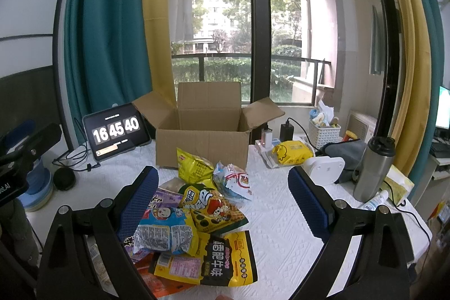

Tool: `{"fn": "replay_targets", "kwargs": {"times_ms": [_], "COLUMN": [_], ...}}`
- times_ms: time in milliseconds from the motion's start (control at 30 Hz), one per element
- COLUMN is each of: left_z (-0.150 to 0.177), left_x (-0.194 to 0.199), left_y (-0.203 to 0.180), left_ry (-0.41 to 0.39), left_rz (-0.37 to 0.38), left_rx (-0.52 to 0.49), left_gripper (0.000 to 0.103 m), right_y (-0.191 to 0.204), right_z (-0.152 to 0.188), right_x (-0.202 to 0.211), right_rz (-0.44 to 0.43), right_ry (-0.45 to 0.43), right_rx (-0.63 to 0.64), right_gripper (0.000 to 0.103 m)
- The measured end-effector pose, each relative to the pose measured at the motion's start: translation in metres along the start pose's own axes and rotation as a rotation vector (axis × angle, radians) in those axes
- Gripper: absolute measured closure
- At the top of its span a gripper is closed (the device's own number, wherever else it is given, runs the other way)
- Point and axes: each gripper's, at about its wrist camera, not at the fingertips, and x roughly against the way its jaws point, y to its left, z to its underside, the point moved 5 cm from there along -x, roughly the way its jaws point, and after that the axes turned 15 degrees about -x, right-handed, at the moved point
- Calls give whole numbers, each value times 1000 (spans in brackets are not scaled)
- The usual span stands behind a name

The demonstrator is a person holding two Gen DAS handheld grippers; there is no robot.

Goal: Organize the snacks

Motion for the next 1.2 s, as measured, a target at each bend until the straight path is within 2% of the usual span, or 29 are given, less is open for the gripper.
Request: {"fn": "replay_targets", "kwargs": {"times_ms": [200,500,667,967,1200], "left_z": [3,22,44,97,117], "left_x": [-4,-36,-63,-112,-137], "left_y": [2,-3,-14,-54,-91], "left_ry": [12,107,197,409,523], "left_rz": [12,38,79,219,300], "left_rx": [3,5,0,-1,-67], "left_gripper": [0,0,0,0,0], "right_y": [-4,-19,-34,-54,-71], "right_z": [4,14,23,62,81], "right_x": [0,-21,-44,-95,-122], "right_rz": [1,25,43,65,79], "right_ry": [1,49,102,259,334], "right_rx": [-3,-34,-63,-101,-134], "right_gripper": [7,7,7,7,7]}}
